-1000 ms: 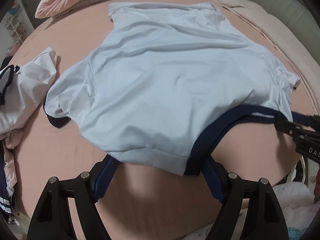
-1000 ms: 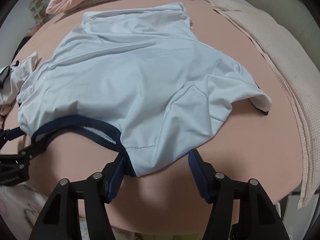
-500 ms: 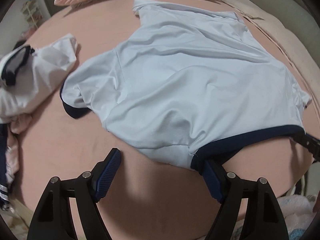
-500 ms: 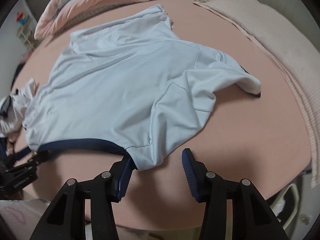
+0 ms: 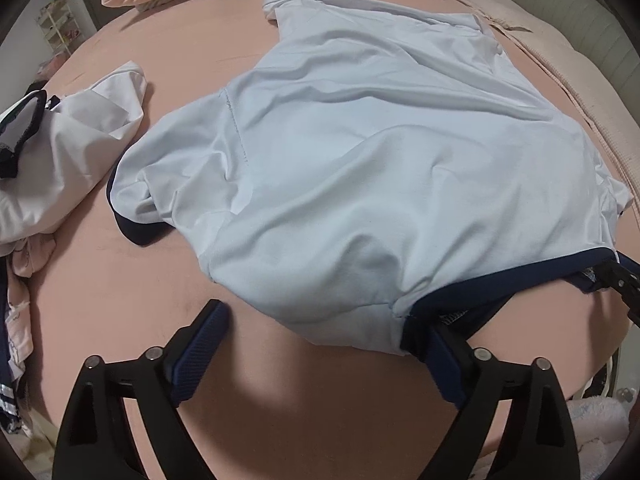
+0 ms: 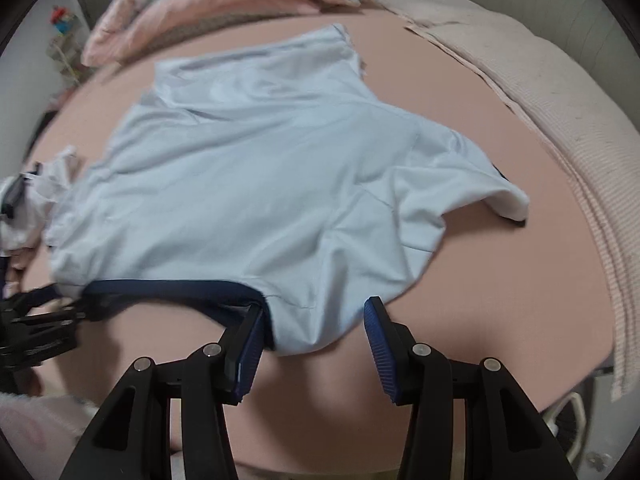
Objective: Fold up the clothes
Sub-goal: 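Grasp the navy-trimmed hem with the left gripper while the right gripper grasps beside it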
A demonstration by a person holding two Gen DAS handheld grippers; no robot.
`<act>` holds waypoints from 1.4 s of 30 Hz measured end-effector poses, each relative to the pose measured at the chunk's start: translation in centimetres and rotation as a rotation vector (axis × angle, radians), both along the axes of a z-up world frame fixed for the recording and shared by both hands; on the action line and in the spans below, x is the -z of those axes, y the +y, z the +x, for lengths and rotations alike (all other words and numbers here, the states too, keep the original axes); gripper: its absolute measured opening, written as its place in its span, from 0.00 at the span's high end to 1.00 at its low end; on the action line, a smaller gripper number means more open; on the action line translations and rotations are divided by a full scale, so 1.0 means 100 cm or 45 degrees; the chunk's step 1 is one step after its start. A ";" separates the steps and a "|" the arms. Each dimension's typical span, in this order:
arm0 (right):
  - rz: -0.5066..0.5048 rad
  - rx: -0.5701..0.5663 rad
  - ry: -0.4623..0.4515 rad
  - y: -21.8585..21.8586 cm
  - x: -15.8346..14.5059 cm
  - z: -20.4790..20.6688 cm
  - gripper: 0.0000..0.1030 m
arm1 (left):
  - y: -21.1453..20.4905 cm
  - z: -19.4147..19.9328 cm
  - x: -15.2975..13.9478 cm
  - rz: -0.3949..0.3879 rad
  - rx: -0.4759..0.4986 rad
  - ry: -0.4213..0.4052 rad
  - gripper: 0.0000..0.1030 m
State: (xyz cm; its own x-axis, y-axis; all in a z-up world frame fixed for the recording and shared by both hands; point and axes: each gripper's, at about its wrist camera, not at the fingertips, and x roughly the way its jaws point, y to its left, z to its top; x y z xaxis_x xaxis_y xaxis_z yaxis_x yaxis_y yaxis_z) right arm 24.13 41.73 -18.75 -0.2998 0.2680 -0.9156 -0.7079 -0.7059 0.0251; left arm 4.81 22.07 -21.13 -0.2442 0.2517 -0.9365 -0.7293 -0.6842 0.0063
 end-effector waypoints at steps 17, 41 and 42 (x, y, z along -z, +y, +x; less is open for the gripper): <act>0.171 0.021 -0.035 -0.014 -0.019 -0.005 0.89 | -0.040 0.023 -0.026 0.141 0.009 0.028 0.81; -0.134 0.059 0.159 -0.002 -0.038 0.018 0.89 | 0.007 0.018 -0.050 0.270 0.035 -0.112 0.82; -0.129 0.057 0.158 -0.002 -0.039 0.017 0.89 | 0.007 0.020 -0.051 0.270 0.037 -0.101 0.82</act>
